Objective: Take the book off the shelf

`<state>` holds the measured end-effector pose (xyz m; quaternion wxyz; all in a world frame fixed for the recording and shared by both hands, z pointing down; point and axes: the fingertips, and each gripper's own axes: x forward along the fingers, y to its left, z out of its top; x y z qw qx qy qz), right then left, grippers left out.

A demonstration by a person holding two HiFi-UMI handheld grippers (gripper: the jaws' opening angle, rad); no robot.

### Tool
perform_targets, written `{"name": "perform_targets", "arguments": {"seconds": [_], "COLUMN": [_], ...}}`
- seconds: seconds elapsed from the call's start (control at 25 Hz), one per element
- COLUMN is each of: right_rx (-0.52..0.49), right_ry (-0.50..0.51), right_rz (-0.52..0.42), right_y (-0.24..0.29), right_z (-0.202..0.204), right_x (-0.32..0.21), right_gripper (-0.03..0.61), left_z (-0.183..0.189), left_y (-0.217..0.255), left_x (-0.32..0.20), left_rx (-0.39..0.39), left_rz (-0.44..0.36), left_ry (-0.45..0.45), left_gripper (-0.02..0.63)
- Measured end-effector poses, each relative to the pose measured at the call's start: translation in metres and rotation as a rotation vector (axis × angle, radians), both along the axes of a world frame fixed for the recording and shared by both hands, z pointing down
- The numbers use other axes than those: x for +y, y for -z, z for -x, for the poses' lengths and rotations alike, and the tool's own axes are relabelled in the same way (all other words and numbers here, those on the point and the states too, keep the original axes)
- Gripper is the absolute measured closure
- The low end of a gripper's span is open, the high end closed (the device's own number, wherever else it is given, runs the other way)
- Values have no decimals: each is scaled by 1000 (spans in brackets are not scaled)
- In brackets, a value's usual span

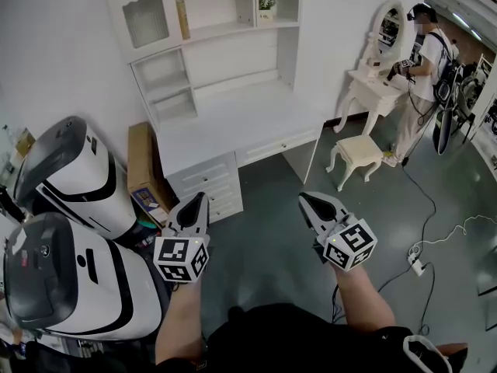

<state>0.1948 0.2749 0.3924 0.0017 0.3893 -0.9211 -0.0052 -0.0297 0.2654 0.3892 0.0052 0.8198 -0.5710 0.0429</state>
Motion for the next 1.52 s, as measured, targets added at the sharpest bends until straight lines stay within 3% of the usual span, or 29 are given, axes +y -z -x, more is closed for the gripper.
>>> {"name": "perform_targets", "arguments": {"seconds": [0.36,0.52,0.68,0.88,1.12,1.52], "right_rx": [62,67,69,81,80,59], "right_ry": [17,32,34,19,14,-7], "right_rz": [41,38,51,89,126,169], "right_y": [-14,-15,-18,-28,-36,-51], "right_z": [8,11,9,3,-4,-28], "right_x": [6,8,7,4,2,2], "right_gripper": [565,563,555,421,340,279], "left_z": [0,1,4,1,-2,-14], "left_y": [-4,-6,-12,-22,-29,-43], "left_x": [4,4,4,5,1,-3], "left_rx": [12,14,20,25,36,62], "left_rz": [20,30,44,70,101,149], "left_ry": [0,-5,-5,-20,-26,-8], "left_gripper": [601,523,495,460,402,337]}}
